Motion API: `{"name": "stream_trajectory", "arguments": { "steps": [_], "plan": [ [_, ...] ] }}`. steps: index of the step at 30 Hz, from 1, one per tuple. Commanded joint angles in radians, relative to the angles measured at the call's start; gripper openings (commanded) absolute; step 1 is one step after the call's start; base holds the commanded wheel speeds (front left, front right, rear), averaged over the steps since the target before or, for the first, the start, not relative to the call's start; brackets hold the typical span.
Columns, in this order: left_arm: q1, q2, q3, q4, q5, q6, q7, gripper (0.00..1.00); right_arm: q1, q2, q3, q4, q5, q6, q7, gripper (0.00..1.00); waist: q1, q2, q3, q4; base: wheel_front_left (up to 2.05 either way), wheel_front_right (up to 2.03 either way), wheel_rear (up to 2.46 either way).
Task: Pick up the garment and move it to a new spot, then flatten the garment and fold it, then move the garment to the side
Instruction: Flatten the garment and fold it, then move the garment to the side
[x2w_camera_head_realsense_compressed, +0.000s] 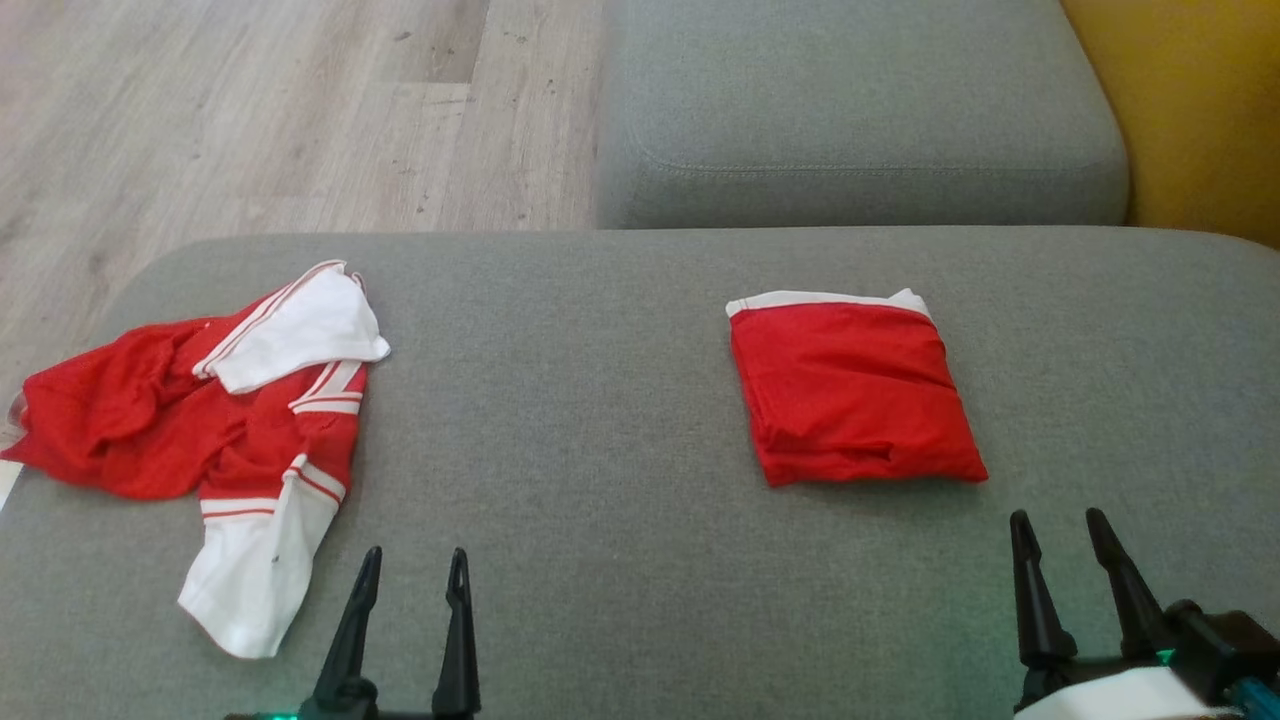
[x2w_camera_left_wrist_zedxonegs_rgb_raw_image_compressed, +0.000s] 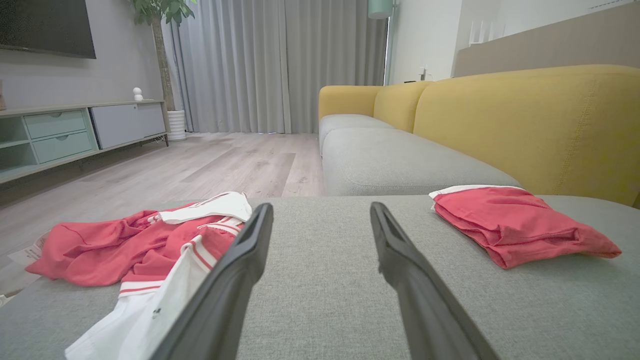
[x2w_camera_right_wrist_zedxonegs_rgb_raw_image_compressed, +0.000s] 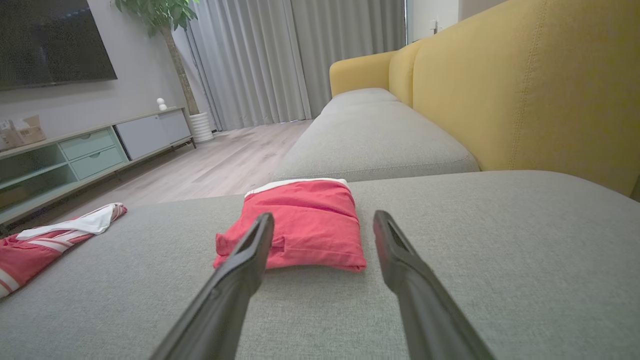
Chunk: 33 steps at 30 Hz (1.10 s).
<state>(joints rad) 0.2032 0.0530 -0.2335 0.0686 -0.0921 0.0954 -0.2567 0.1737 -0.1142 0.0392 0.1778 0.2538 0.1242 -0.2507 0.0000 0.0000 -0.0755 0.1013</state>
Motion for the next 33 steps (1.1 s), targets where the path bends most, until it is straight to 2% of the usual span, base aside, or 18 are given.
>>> {"name": "stream_trajectory", "arguments": {
  "steps": [1, 14, 20, 27, 33],
  "plan": [
    [-0.046, -0.003, 0.029, -0.026, 0.01, -0.003, -0.005, 1.0, -0.026, -0.011, 0.018, -0.025, -0.011, 0.007, -0.011, 1.0, 0.0, 0.0, 0.001, 0.0, 0.0, 0.0, 0.0],
    [-0.047, -0.003, 0.015, -0.039, 0.036, -0.015, -0.005, 1.0, -0.025, -0.017, 0.014, -0.021, -0.018, 0.007, -0.011, 1.0, 0.0, 0.0, 0.018, 0.001, 0.0, 0.0, 0.0],
    [-0.055, -0.003, 0.011, -0.057, 0.021, 0.006, -0.005, 1.0, -0.055, -0.03, 0.012, 0.018, -0.005, 0.007, -0.011, 1.0, 0.0, 0.0, 0.055, 0.002, 0.0, 0.0, 0.0],
    [-0.073, -0.003, -0.014, -0.09, 0.044, 0.047, -0.005, 1.0, -0.184, -0.104, 0.063, 0.175, 0.054, 0.007, 0.002, 1.0, 0.0, 0.0, 0.118, 0.007, 0.0, 0.0, 0.0],
    [-0.124, -0.003, -0.057, -0.1, 0.026, 0.041, -0.005, 1.0, -0.368, -0.182, 0.1, 0.257, 0.146, 0.007, 0.114, 1.0, 0.0, 0.0, 0.211, 0.018, 0.0, 0.0, 0.0]
  ]
}}
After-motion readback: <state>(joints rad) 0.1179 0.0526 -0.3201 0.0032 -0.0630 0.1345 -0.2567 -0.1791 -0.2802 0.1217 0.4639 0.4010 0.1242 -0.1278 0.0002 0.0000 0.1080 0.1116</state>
